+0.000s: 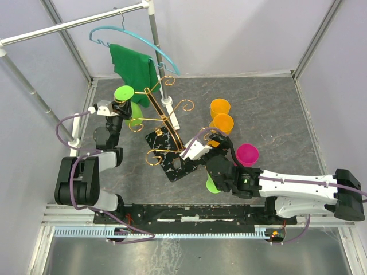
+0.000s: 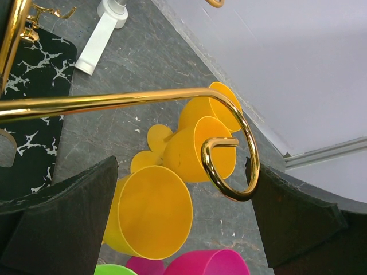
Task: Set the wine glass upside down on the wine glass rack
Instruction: Turn the wine glass upside down at the wine rack.
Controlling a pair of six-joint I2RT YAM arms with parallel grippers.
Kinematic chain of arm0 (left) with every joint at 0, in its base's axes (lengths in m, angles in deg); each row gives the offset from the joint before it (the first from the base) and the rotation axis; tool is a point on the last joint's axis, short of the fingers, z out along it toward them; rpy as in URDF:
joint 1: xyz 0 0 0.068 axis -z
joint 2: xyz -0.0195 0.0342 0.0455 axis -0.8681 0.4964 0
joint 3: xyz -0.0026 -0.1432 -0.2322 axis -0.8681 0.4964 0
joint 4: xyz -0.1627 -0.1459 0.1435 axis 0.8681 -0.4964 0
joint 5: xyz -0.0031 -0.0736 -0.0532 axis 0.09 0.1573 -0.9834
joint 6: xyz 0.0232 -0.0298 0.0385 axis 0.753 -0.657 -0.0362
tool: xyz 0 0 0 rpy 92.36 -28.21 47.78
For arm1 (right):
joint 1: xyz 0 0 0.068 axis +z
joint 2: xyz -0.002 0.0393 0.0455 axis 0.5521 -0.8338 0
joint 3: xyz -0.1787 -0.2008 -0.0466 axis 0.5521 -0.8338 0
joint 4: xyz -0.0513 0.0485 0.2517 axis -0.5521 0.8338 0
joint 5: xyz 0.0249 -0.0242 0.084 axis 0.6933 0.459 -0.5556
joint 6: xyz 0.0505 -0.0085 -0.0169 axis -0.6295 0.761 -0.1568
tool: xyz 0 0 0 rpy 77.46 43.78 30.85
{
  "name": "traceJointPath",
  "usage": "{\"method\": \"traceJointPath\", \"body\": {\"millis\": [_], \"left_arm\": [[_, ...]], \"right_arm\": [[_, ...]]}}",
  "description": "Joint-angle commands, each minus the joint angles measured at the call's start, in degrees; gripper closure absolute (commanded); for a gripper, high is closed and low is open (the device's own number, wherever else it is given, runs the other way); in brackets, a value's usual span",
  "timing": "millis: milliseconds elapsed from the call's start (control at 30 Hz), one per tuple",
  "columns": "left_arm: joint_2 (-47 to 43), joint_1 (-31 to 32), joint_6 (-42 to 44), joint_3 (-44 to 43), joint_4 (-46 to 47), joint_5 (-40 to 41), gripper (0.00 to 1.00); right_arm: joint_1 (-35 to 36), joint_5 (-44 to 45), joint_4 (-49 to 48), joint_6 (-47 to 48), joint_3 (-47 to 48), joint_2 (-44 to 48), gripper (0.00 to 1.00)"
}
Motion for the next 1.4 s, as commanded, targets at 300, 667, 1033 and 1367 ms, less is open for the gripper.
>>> {"method": "traceJointPath", "body": {"millis": [300,667,1033,1367], "left_arm": [[-5.4,0.1,5.5,3.3,5.6,7.7,0.64],[-14.0,0.1,7.8,7.1,1.5,9.3,0.64],[-14.1,0.1,5.7,8.1,0.5,5.8,0.55],[-6.4,0.1,4.4,3.2,2.0,1.9,0.51]], "right_arm": [[-0.2,0.1,-1.1,-0.4,2.6,0.1,0.0],[-0.2,0.2,-0.1,-1.8,1.9,0.7,0.0],[-0.2,0.2,0.8,-2.8,1.4,2.2,0.0],[-0.2,0.7,0.4,-2.3,1.1,1.9,0.0]]}}
